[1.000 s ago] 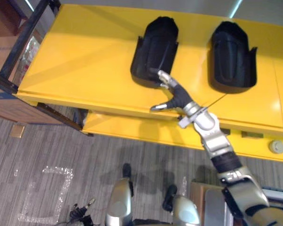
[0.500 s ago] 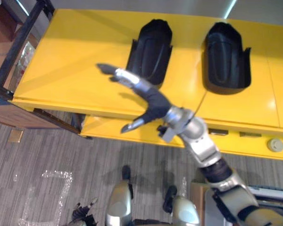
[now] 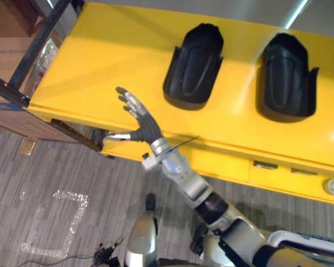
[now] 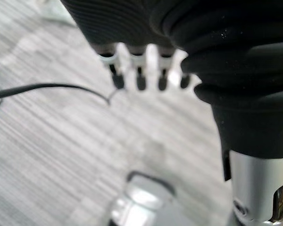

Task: Walk over and take plastic housings, then place them on the shelf

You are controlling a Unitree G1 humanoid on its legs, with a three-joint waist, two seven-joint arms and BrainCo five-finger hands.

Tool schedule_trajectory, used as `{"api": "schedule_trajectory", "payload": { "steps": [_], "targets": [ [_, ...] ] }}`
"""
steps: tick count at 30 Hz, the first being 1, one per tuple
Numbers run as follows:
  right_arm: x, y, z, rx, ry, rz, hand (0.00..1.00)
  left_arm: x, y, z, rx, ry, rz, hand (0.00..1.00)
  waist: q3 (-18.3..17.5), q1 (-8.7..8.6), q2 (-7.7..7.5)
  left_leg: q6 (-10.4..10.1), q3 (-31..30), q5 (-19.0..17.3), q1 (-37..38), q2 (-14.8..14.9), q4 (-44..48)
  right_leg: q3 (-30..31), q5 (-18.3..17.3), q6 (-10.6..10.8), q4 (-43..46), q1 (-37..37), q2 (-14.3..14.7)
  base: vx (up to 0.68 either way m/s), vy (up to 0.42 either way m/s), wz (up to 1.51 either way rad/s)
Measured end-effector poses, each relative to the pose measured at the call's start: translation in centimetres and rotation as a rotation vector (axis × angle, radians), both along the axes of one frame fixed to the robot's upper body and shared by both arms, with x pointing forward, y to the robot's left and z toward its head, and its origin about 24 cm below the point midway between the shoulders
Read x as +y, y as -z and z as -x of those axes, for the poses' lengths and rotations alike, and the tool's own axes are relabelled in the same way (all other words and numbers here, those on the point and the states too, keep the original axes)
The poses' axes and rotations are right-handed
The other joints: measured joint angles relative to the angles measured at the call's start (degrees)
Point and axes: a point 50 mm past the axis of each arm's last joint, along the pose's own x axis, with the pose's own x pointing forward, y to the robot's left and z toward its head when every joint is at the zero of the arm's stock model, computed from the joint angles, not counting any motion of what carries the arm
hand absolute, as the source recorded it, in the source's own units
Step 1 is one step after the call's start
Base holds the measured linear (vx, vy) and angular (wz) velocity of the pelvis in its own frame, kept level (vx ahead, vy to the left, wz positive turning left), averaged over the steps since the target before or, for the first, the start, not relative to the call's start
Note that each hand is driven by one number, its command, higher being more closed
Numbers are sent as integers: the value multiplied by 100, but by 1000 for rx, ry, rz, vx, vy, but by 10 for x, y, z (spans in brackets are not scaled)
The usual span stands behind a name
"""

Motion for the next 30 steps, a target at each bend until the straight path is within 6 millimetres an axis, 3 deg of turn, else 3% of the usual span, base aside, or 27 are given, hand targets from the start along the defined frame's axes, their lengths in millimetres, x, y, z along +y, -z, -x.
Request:
{"api": "schedule_trajectory", "payload": {
  "steps": [15,20,30],
  "targets": [
    [-14,-4,-8,-7,175,-58,0,-4,1,4,3,3,24,0,-44,-62,78,15,26,16,-4,-25,-2,19,-76,9,175,-91,-85,0,0,0],
    [-16,10,-15,46,204,-15,0,-9,2,4,3,19,54,0,-135,-89,233,19,34,30,2,-24,-7,29,-84,8,215,-108,-96,0,0,0],
    [-18,23,-21,103,244,35,0,-11,2,4,-4,1,74,0,-138,-94,253,-7,17,128,92,-26,-185,12,-163,3,350,-139,-118,0,-1,0]
  ]
}}
